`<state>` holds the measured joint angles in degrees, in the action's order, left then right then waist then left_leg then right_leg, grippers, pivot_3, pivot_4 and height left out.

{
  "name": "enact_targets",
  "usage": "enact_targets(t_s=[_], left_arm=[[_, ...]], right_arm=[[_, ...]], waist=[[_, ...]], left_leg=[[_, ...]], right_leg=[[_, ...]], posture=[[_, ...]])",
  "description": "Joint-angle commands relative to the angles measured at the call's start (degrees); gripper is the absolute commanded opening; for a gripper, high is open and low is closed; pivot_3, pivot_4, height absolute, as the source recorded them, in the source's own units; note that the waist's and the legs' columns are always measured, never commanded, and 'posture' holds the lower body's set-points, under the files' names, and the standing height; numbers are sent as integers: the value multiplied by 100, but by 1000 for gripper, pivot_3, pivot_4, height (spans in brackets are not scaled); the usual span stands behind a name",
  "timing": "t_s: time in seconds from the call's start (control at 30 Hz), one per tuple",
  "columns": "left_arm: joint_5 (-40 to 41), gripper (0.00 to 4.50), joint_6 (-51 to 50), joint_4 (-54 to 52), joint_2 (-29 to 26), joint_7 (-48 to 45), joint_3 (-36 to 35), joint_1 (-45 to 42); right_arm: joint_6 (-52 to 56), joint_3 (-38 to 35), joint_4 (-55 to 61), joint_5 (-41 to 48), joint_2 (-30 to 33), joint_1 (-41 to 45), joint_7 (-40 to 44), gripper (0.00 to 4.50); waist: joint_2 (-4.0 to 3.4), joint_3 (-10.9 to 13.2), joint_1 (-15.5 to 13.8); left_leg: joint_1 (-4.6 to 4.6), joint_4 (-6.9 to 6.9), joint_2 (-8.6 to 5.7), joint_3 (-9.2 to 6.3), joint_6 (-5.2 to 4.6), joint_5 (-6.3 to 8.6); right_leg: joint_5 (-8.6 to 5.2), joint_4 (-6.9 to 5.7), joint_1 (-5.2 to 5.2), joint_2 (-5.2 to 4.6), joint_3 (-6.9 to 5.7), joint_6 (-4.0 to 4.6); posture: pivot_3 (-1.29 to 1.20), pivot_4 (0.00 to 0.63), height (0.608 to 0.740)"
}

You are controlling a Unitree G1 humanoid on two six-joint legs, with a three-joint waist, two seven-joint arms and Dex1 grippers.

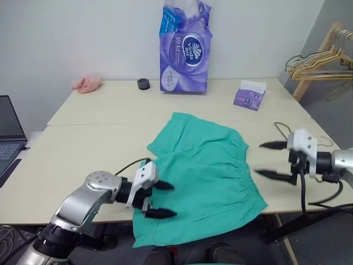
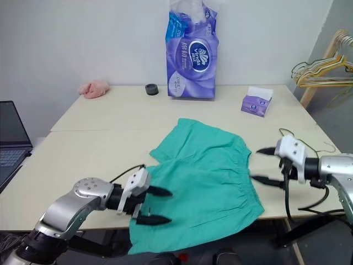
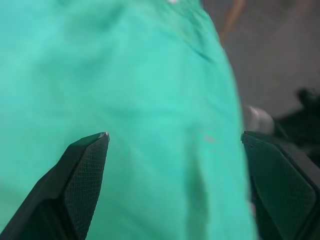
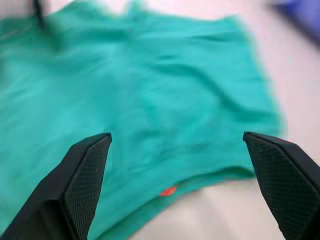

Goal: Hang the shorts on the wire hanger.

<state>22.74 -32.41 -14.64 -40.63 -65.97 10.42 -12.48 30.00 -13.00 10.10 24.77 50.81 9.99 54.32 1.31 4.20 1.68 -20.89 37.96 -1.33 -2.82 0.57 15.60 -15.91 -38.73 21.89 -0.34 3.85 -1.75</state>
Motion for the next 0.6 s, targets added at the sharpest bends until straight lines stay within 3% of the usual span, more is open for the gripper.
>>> enact_targets(t_s=[0.03, 0.1, 0.27, 0.6], left_arm=[[-211, 4484, 271, -31, 243, 465, -111, -445], [-388, 4484, 412, 24, 343, 553, 23, -737], [-594, 4484, 525, 50, 462, 565, 267, -1123], [-684, 4484, 648, -38, 597, 381, 617, -1350]], right_arm=[[581, -486, -369, -290, -506, 48, -1484, 4500], [905, -805, -656, -474, -826, 146, -2347, 4500], [1066, -1194, -1395, -737, -889, 388, -3188, 4500], [885, -801, -3293, -1153, -372, 873, -2969, 4500]], waist=[[0, -1, -1], [-5, -1, 4], [-25, -3, 36], [-25, -1, 209]], left_leg=[[-2, 1, 0, 0, 1, 0], [-1, 1, -2, 9, 1, 0], [-2, -3, -5, 29, 1, 0], [1, -7, -3, 43, -5, 3]], right_leg=[[1, 0, 0, 0, 1, -1], [2, -3, 3, 0, 10, -2], [2, -5, 11, 10, 23, -2], [0, -3, 11, 30, 32, -5]], posture=[[-54, 35, 740], [-59, 36, 740], [-76, 39, 740], [-94, 50, 740]])
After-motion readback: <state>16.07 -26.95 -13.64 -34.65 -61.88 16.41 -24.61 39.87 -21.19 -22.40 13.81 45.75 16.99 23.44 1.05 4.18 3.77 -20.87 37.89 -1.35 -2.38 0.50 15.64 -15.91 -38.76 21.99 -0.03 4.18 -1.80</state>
